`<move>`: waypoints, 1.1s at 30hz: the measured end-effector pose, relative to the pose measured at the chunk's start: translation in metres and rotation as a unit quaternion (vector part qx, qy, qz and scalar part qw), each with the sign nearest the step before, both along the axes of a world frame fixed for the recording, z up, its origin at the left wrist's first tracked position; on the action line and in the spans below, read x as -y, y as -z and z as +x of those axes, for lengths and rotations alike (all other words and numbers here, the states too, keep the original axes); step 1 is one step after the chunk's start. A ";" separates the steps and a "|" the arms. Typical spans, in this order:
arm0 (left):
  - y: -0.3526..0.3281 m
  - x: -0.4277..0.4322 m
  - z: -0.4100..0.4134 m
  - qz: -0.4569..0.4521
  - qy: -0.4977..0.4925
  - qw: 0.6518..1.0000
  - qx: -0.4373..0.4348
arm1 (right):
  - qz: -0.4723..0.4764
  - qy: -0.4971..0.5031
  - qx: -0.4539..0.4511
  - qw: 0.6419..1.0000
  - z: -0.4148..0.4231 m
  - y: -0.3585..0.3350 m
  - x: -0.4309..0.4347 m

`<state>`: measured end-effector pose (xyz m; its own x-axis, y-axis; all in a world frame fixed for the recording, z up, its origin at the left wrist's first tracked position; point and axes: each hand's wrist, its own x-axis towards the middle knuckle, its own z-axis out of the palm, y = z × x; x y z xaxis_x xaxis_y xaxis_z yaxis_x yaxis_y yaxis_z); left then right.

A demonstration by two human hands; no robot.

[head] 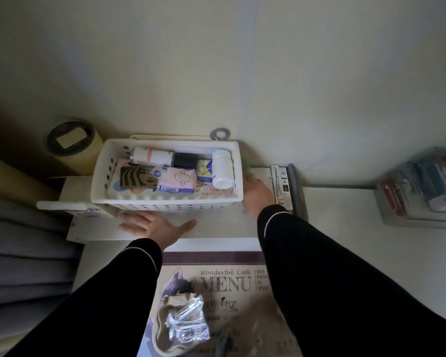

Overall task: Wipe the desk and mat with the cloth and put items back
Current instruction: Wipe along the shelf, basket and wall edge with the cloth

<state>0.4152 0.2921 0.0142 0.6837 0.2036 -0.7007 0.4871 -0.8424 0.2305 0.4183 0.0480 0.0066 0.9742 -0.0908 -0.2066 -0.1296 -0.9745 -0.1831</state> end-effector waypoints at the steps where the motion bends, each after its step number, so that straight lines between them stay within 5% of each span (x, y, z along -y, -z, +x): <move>1: -0.001 0.000 0.000 -0.001 0.002 1.000 0.001 | 0.017 -0.028 0.016 0.999 -0.005 0.003 -0.005; 4: -0.002 0.001 -0.003 -0.005 0.001 1.000 0.012 | -0.028 -0.047 0.045 0.997 -0.006 0.000 0.009; 8: -0.002 0.002 -0.003 -0.006 -0.001 1.000 0.020 | -0.079 0.122 0.026 0.989 -0.004 -0.007 0.030; 14: 0.001 0.001 -0.001 -0.007 -0.002 1.000 0.020 | -0.110 -0.046 0.025 0.993 -0.032 -0.006 -0.002; 20: 0.003 0.001 0.000 -0.005 0.004 1.000 0.017 | -0.103 0.136 0.019 0.985 -0.006 -0.016 0.052; 33: 0.003 0.001 -0.001 -0.005 -0.008 1.000 0.020 | -0.095 0.131 -0.033 0.986 -0.011 -0.015 0.022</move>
<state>0.4139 0.2911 0.0111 0.7088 0.2070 -0.6744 0.4897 -0.8325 0.2592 0.4073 0.0257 0.0212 0.8971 -0.3807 -0.2242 -0.3870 -0.9219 0.0169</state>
